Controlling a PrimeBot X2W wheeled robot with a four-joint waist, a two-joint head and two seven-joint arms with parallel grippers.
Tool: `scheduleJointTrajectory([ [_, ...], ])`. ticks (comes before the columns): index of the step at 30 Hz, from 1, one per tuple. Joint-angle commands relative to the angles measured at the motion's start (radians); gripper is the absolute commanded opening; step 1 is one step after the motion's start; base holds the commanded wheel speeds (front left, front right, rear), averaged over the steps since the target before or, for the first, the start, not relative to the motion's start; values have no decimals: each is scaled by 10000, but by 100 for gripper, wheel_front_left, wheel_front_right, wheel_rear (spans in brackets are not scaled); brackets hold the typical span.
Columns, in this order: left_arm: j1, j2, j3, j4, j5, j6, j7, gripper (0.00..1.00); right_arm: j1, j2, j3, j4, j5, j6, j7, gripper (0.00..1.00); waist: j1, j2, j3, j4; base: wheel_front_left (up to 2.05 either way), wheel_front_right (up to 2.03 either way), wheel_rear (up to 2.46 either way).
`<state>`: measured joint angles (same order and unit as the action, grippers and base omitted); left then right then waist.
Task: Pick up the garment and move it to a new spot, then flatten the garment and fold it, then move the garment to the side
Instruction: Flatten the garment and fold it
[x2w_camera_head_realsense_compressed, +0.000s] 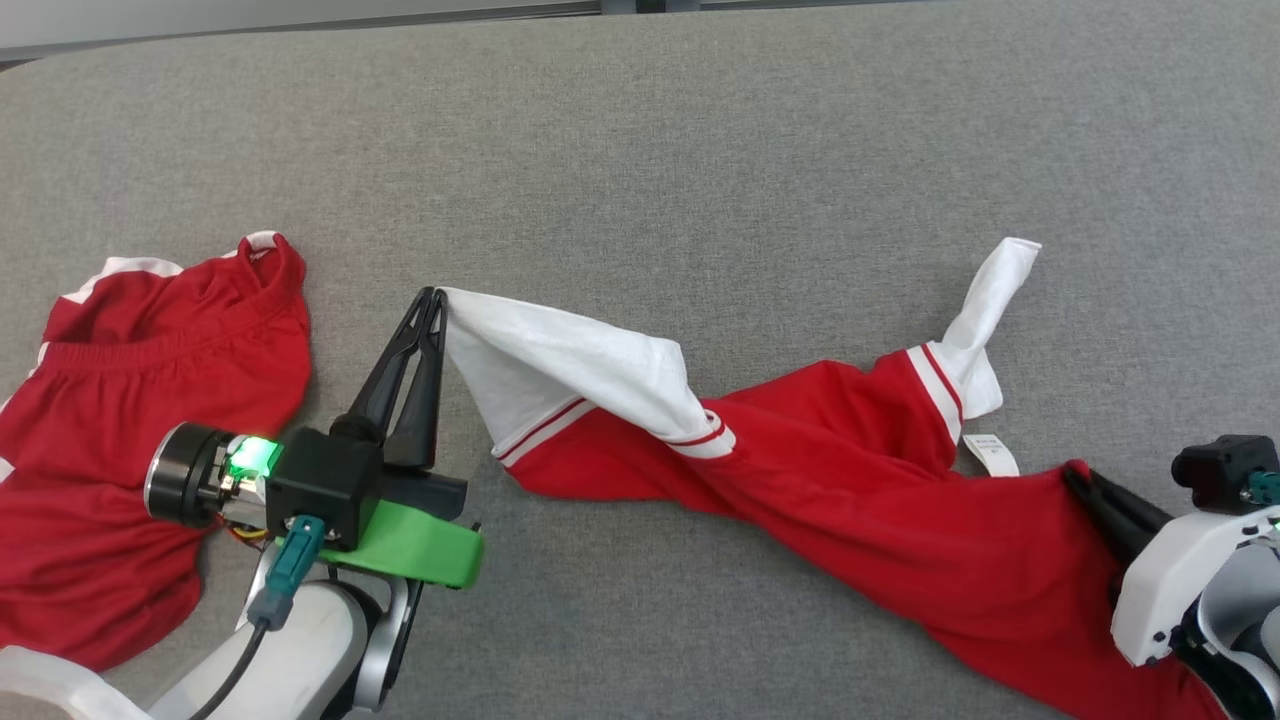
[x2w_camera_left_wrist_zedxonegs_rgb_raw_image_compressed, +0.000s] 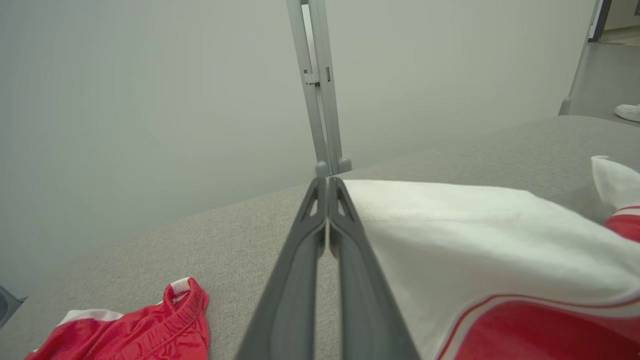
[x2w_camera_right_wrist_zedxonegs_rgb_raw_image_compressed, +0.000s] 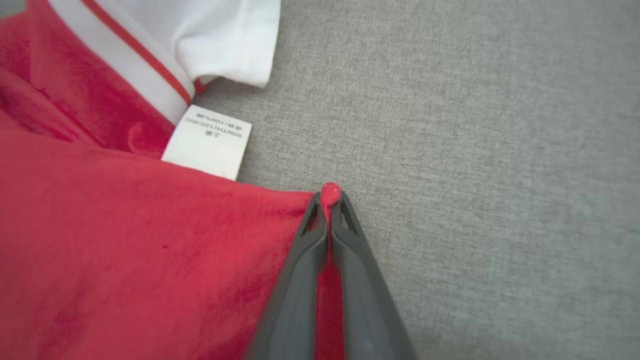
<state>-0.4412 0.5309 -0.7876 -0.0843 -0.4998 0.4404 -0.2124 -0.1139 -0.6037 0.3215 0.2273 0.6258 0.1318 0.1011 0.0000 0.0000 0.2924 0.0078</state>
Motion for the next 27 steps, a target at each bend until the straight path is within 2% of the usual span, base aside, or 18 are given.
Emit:
scheduleJointTrajectory([
  [1, -117, 12, 69, 13, -70, -33, -88, 0, -234, -168, -46, -12, -115, -22, -326, 0, 0, 0, -13, -43, 0, 0, 0],
  [6, -496, 193, 753, -542, -426, -362, -332, 0, -774, -460, -653, -555, -259, -21, -1435, 0, 0, 0, 17, -240, 0, 0, 0],
  [11, -2115, 809, 1155, -727, -828, -1331, 762, 0, -2531, -781, -679, -1298, 64, -21, -1105, 0, 0, 0, 499, -637, 0, 0, 0],
  [14, -3921, 1109, 1460, -353, -902, -2081, 1587, 0, -4492, -917, -445, -1313, 250, -21, -808, 0, 0, 0, 1099, -845, 0, 0, 0],
  [19, -7687, 859, 1527, 1058, -398, -3391, 2557, 0, -8128, -1042, -48, -373, 207, -19, -576, 0, 0, 0, 2299, -882, 0, 0, 0],
  [22, -10319, 392, 1500, 2447, 394, -4018, 2442, 0, -10459, -1106, 183, 532, -74, -21, -566, 0, 0, 0, 3121, -828, 0, 0, 0],
  [24, -11765, 83, 1461, 3434, 915, -4266, 2056, 0, -11737, -965, 362, 1159, -324, -21, -848, 0, 0, 0, 3510, -844, 0, 0, 0],
  [27, -13383, -437, 1485, 4726, 1453, -4366, 1162, 0, -13243, -791, 542, 2065, -705, -21, -1516, 0, 0, 0, 3866, -811, 0, 0, 0],
])
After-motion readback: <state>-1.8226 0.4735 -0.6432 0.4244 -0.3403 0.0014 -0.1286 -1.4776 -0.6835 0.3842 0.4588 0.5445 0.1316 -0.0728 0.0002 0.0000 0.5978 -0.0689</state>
